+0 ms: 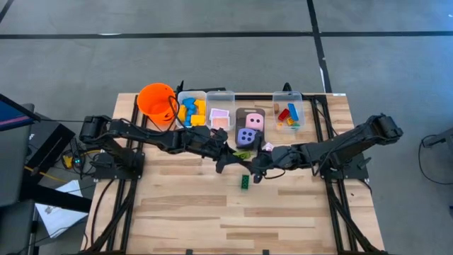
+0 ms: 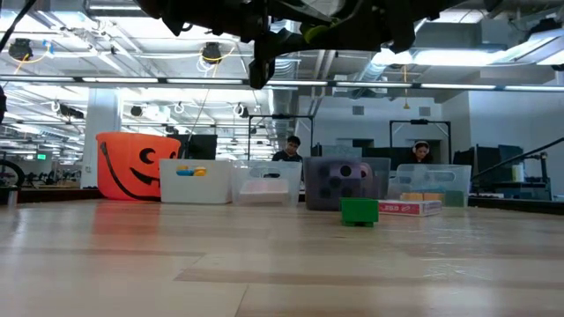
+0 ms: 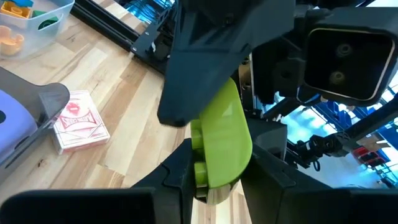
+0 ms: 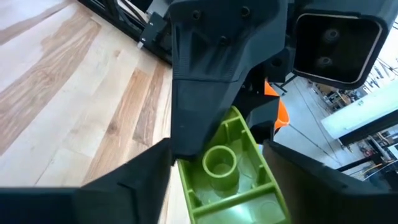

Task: Pick & Place Toys
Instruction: Put the light green game piece into the right transparent bin

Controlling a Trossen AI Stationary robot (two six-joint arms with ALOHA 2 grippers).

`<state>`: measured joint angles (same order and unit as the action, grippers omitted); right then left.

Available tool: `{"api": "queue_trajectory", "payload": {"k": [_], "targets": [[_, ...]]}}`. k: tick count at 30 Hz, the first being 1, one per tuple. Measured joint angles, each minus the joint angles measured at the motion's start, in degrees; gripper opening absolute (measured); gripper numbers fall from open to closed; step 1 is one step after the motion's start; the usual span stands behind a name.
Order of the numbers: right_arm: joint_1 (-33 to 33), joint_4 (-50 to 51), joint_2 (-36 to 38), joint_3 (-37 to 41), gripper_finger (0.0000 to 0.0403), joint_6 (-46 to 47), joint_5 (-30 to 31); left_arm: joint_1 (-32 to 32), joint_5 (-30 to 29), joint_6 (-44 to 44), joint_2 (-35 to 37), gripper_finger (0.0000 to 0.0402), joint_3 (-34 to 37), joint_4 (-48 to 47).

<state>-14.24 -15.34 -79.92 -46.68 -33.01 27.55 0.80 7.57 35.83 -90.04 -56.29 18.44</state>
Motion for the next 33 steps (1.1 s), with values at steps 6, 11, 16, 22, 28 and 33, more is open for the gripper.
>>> {"api": "queue_trajectory", "payload": {"k": [6,11,16,22,28,33], "targets": [[-0.1,1.6,0.0,0.0,0.0165,0.0,0.0,0.0,0.1,0.0,0.0,0.0092,0.0,-0.2],[-1.0,1.9,0.0,0.0,0.0138,0.0,0.4,-0.8,0.6,0.1,0.0,0.0121,0.0,-0.3],[-2.2,2.3,0.0,0.0,0.014,0.0,3.0,-2.8,3.7,-2.4,0.1,0.018,0.0,-1.7],[-3.5,2.3,0.0,0.0,0.0171,0.3,6.6,-7.1,8.3,-4.5,2.5,0.0244,0.2,-8.0],[-5.5,3.0,0.1,0.0,0.0111,7.3,15.1,-11.7,5.9,-7.2,7.3,0.0269,0.1,-15.8],[-6.7,5.2,1.3,0.0,0.0051,14.3,22.1,-13.3,-3.3,-11.5,11.2,0.0268,0.0,-20.5]]}}
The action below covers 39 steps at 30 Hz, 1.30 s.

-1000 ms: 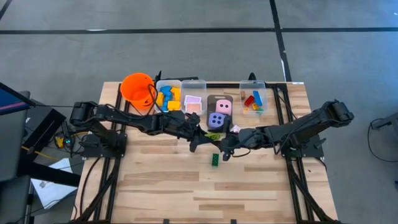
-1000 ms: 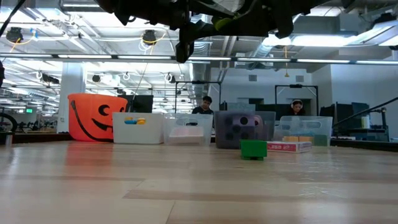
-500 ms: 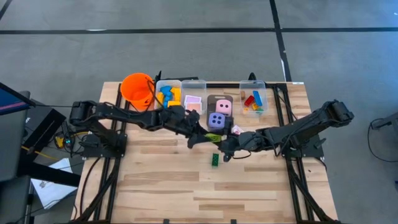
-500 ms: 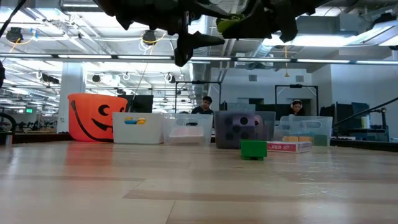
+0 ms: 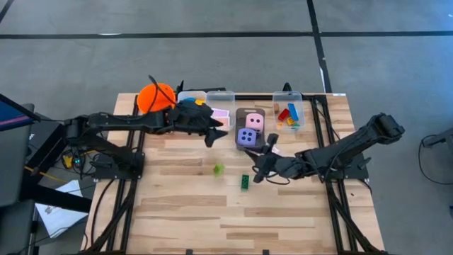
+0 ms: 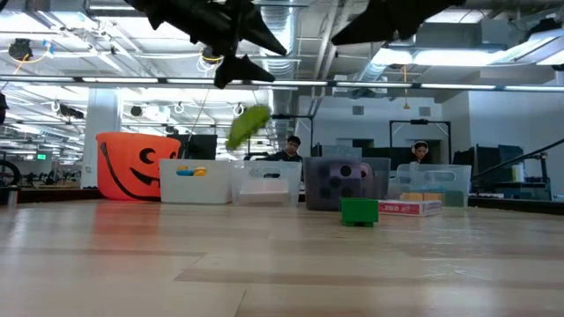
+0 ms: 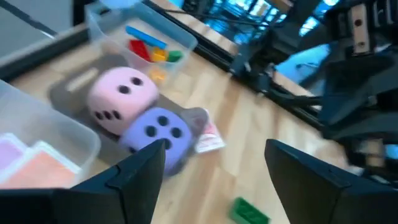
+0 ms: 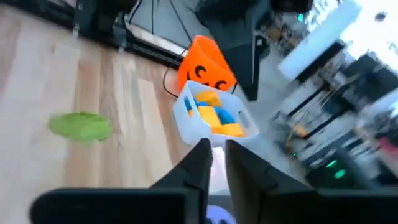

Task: Pick & Place Toys
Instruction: Put the light green game piece into the right transparent bin

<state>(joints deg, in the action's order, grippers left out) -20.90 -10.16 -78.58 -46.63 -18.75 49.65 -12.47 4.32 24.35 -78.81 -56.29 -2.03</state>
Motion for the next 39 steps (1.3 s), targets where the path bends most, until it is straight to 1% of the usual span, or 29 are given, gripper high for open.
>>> {"api": "queue_trajectory", "payload": {"k": [2,5,7,10,12,15,17,19,21,23,26,29,31,33,37,39], "targets": [[0.1,2.2,0.7,-0.1,0.0034,5.3,-0.1,0.0,-1.7,-2.1,0.7,0.0266,0.0,-0.7],[0.7,7.0,1.6,-0.1,0.0016,15.1,-1.3,0.3,-1.7,-4.6,1.0,0.026,0.0,-2.5],[1.4,10.4,1.6,0.0,0.0012,20.8,-3.2,0.8,-1.2,-6.2,0.9,0.0256,0.2,-5.6],[2.3,13.3,1.5,0.0,0.0017,26.1,-6.7,2.3,-0.9,-9.0,0.2,0.0252,3.3,-4.9],[2.8,15.0,1.5,0.0,0.0031,28.5,-7.8,3.1,-0.9,-8.7,0.0,0.025,6.4,-3.9],[3.2,15.6,1.5,0.0,0.0063,29.2,-7.8,5.8,-1.1,-7.9,0.1,0.0252,10.0,0.9],[3.5,15.0,1.5,0.0,0.0086,28.6,-7.8,8.7,-1.4,-10.8,0.1,0.0254,12.1,1.8],[4.1,14.0,1.5,0.0,0.0113,28.0,-7.9,12.0,-1.7,-16.3,0.1,0.0256,13.4,3.3],[4.6,14.1,1.5,0.0,0.014,28.1,-8.2,15.3,-3.7,-20.7,0.0,0.026,14.5,3.8],[5.1,14.1,1.5,0.0,0.0168,28.7,-8.3,18.1,-7.4,-21.4,-0.3,0.0266,15.7,2.9],[5.5,14.1,1.5,0.0,0.0208,28.8,-8.6,21.2,-13.5,-19.7,-0.2,0.0278,16.4,3.5],[6.1,14.0,1.5,0.0,0.0241,28.8,-9.4,22.8,-18.5,-16.5,-0.2,0.0294,16.7,3.0],[6.4,14.0,1.5,0.0,0.0256,28.8,-9.4,23.3,-19.2,-14.3,-0.2,0.0306,16.7,3.3],[6.8,14.0,1.5,0.0,0.0263,28.9,-9.4,23.3,-19.4,-9.8,-0.7,0.0319,16.7,3.4],[6.9,14.0,1.5,0.0,0.0266,28.9,-9.4,23.3,-19.5,1.0,-3.4,0.035,16.7,3.1],[6.8,14.0,1.5,0.0,0.0266,28.9,-9.4,23.6,-18.8,4.1,-5.8,0.0365,16.7,3.4]]}}
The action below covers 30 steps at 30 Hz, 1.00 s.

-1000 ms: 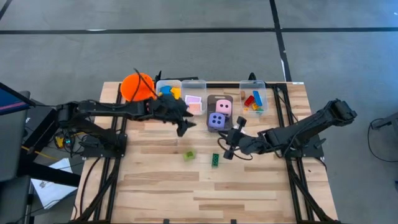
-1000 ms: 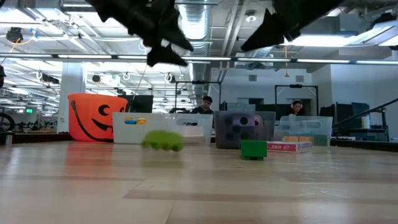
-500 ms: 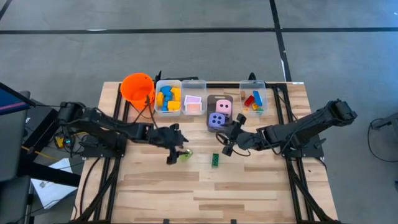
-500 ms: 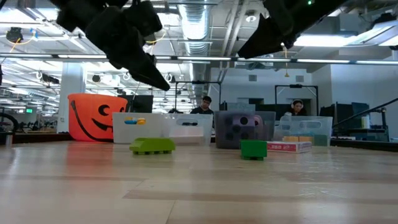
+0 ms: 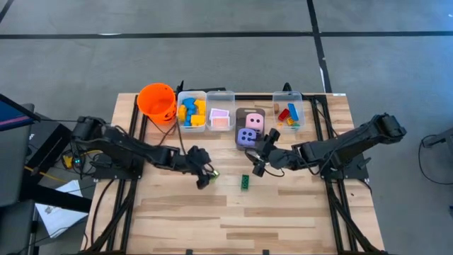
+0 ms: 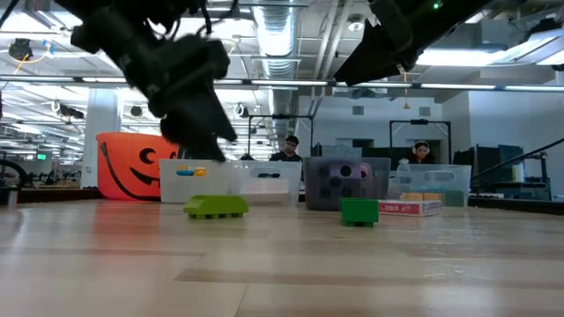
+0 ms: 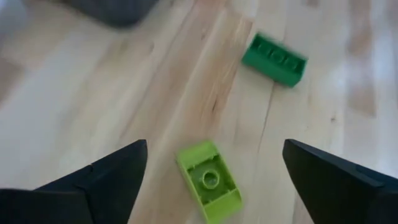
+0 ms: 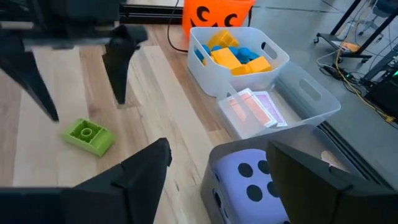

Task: Pick & Place Toys
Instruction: Put the light green game piece into the right transparent bin

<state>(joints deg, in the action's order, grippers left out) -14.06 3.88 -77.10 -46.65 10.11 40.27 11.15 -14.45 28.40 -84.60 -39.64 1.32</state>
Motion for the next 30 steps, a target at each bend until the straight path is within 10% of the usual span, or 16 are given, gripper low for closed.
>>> {"api": "queue_trajectory", "payload": {"k": [19,30], "targets": [[0.3,0.4,0.0,0.0,0.0266,-1.5,0.0,5.8,-2.6,15.6,-14.2,0.0382,-0.3,3.0],[0.3,0.4,0.0,0.0,0.0266,-1.5,0.0,5.9,-3.7,16.0,-14.6,0.0231,-0.2,-1.3]]}}
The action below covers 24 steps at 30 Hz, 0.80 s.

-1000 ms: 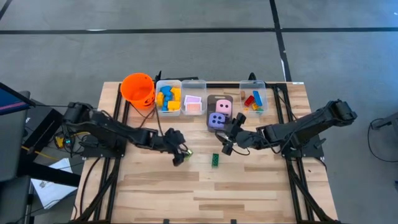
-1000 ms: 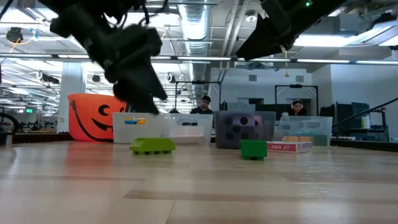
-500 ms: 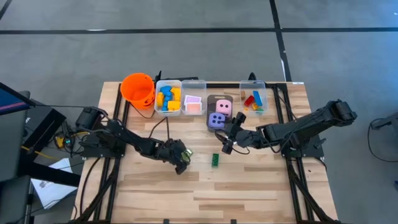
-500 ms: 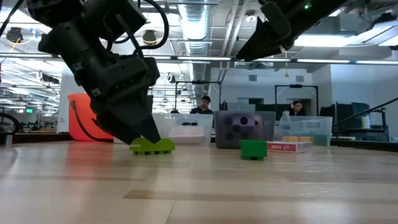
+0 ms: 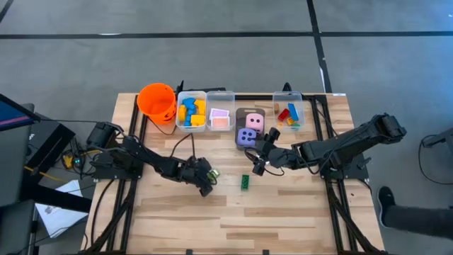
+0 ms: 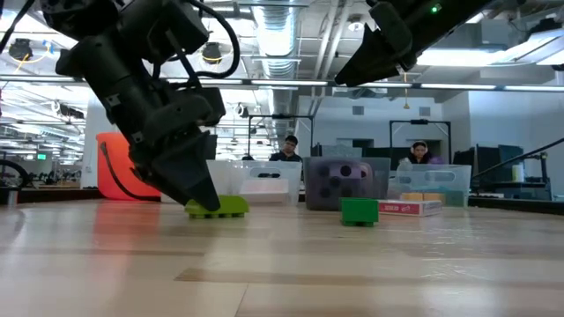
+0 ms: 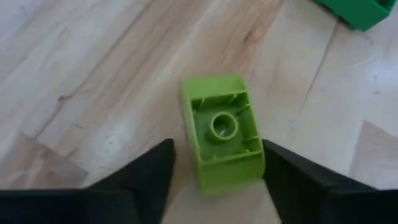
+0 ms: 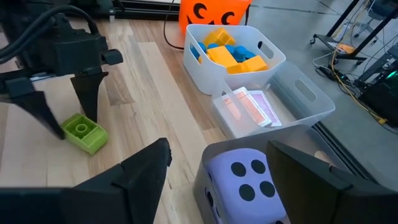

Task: Pick & Place Toys
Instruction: Put the light green game piece into the right transparent bin

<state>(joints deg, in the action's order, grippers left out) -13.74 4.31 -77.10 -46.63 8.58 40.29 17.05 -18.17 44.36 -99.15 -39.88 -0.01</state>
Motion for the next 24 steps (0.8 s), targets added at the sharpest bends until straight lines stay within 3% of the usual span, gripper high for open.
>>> {"api": "queue_trajectory", "payload": {"k": [5,8,14,19,24], "targets": [[0.0,0.0,0.0,0.0,0.0266,0.0,0.0,-0.1,-0.4,-0.7,0.0,0.0136,0.0,-1.6],[0.0,0.0,0.0,0.0,0.0266,0.0,0.0,0.1,-1.0,-1.0,0.0,0.0135,0.0,-1.6],[-1.3,-1.9,0.0,0.0,0.0266,-5.9,0.0,-0.3,-0.4,-10.8,2.1,0.0135,0.4,1.7],[-4.4,-6.7,0.0,0.0,0.0266,-18.2,-0.3,-3.2,2.0,-14.2,11.4,0.0135,0.3,2.4],[-7.1,-13.5,0.0,0.0,0.0266,-28.5,-8.1,-8.4,7.9,-14.3,20.0,0.0135,0.4,2.2]]}}
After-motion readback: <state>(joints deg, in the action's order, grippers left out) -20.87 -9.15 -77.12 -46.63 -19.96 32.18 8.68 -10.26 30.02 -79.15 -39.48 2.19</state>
